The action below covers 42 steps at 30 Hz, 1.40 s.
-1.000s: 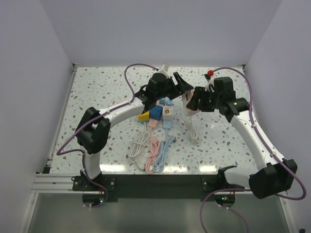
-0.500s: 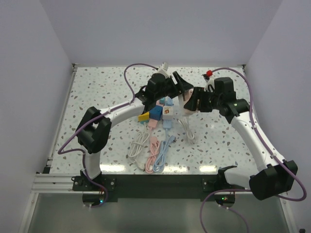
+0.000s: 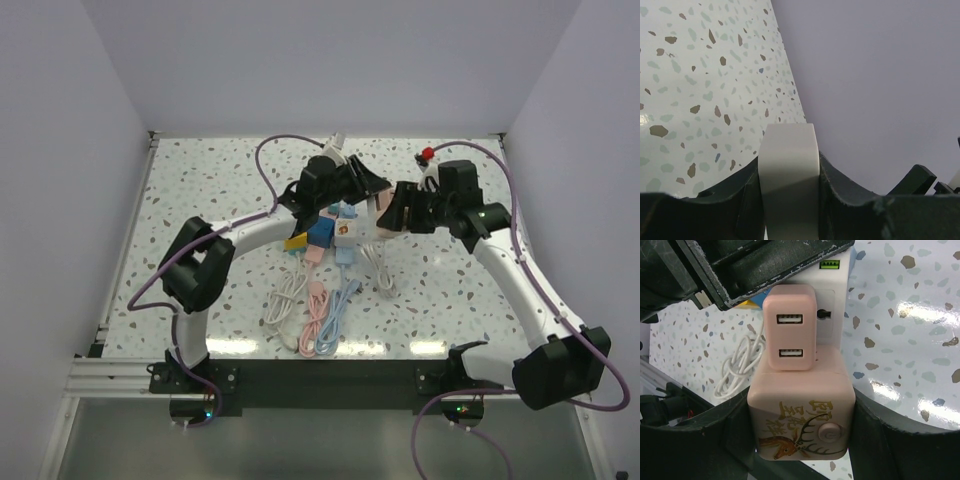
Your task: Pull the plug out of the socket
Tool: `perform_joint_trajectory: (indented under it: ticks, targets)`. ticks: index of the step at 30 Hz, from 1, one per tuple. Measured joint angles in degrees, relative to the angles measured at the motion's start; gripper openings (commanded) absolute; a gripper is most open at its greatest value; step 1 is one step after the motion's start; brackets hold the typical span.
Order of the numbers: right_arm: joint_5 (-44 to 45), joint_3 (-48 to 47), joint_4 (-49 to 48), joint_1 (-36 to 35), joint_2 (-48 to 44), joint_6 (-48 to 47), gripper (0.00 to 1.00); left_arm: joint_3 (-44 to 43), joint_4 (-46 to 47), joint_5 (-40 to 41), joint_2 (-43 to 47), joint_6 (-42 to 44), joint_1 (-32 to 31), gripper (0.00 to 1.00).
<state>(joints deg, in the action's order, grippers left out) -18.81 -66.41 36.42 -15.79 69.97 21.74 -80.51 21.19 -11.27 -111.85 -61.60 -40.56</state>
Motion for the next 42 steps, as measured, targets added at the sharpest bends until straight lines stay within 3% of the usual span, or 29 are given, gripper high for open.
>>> perform_joint_trajectory:
  ticks: [8,16,25,33,42]
  targets:
    - [-0.3,-8.6,9.3,-0.9,6.4,-4.5,0.0,0.3,0.3,-3.8,0.1,3.5,2.0,0.0]
    - [-1.0,-11.3,12.9,2.7,4.1,-7.4,0.0,2.5,-4.6,-5.7,0.5,13.0,5.6,0.0]
    - [8.2,-12.6,12.5,6.0,3.5,-6.5,0.0,4.5,-5.0,-10.4,-0.8,12.7,8.2,0.0]
    - [25.0,-18.2,5.8,16.5,22.2,1.7,0.0,4.1,-0.5,-18.7,-0.1,8.9,5.5,0.0]
    - [36.9,-36.7,-2.7,22.8,49.2,11.3,0.0,10.1,-0.5,-22.5,9.5,9.9,3.1,0.0]
